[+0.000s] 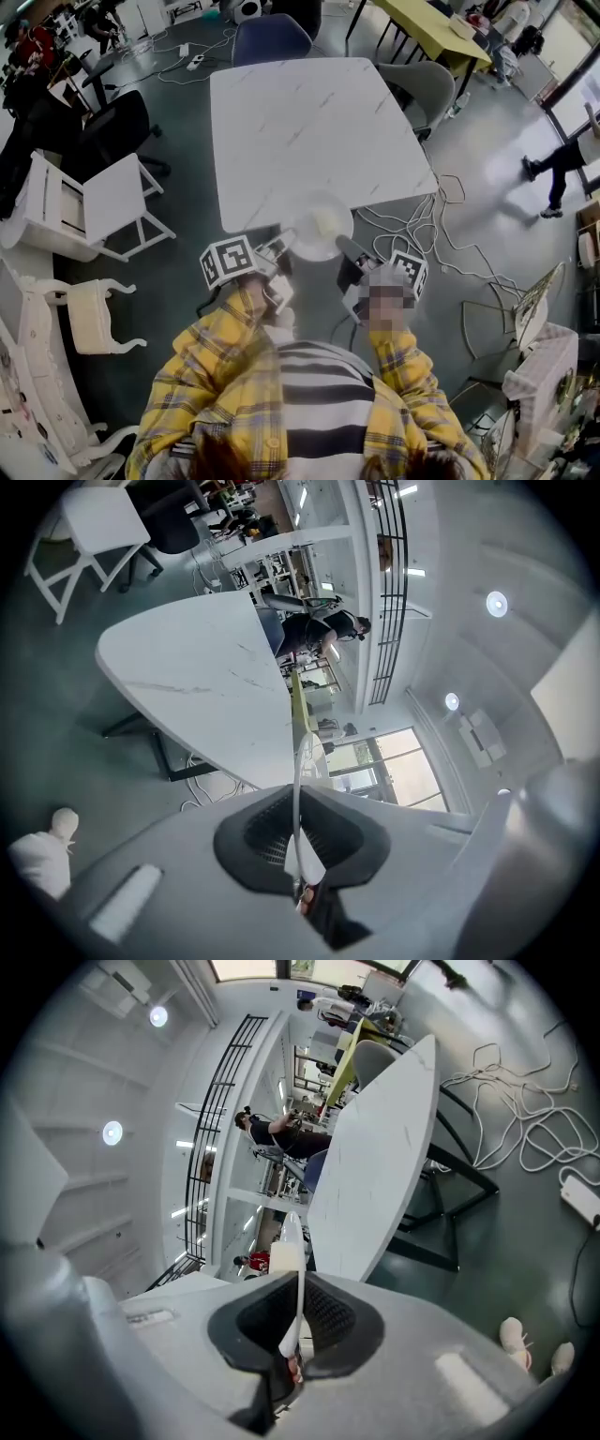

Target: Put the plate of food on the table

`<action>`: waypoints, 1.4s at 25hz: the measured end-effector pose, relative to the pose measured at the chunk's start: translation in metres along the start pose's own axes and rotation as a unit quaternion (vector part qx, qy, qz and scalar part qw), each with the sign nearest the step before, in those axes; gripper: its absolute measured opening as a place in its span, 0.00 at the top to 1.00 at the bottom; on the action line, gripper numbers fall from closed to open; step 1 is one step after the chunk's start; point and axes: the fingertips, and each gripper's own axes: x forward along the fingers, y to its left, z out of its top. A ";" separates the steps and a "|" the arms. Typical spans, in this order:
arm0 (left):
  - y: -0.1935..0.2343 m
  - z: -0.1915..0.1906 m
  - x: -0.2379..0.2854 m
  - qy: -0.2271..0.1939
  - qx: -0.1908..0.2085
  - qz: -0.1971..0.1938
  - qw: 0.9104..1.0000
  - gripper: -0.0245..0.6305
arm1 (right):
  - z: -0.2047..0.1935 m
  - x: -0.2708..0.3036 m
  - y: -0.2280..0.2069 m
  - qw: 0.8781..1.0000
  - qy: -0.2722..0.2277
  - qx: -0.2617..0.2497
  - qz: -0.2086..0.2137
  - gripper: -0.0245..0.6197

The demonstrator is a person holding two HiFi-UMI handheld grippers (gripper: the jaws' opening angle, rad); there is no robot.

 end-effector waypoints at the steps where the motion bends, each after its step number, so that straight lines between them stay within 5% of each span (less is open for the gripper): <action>1: 0.000 0.006 0.003 0.001 -0.001 -0.001 1.000 0.96 | 0.004 0.005 0.001 1.000 -0.002 0.000 -0.001 0.95; 20: 0.014 0.081 0.053 -0.015 0.000 0.014 1.000 0.96 | 0.059 0.083 -0.008 1.000 0.010 0.003 0.002 0.95; 35: 0.021 0.145 0.154 -0.055 -0.019 0.042 0.997 0.95 | 0.163 0.152 -0.034 0.998 0.059 0.026 0.004 0.95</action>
